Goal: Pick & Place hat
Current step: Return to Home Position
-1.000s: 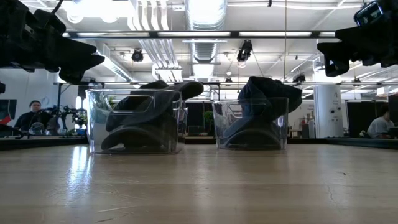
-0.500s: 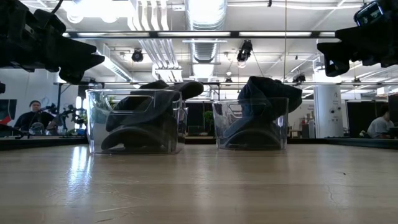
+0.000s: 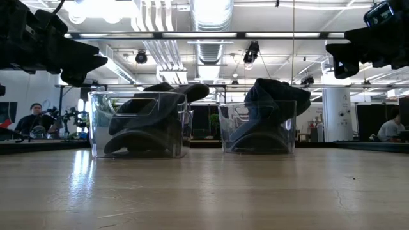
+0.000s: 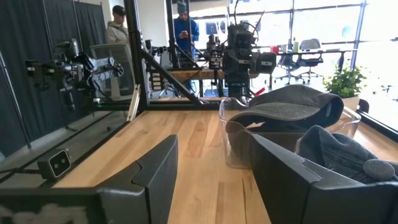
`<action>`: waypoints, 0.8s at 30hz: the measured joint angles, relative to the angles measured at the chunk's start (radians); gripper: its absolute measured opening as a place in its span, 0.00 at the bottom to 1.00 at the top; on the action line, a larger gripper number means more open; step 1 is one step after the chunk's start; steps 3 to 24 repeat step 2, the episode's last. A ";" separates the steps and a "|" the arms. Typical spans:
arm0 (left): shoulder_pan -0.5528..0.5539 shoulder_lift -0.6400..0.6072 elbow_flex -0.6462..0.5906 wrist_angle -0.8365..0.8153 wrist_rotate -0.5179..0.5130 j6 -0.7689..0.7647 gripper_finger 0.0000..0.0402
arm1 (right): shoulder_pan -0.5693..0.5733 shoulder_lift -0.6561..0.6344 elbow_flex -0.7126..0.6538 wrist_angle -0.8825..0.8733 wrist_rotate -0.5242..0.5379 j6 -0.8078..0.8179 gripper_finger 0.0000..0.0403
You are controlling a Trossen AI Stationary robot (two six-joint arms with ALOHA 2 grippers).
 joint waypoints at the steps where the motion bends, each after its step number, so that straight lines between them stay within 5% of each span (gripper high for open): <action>1: 0.000 0.000 0.000 0.000 0.000 0.000 0.44 | 0.000 0.000 0.000 0.000 0.000 0.000 0.48; 24: 0.000 0.000 0.000 0.000 0.000 0.000 0.44 | 0.000 0.000 0.000 0.000 0.000 0.000 0.48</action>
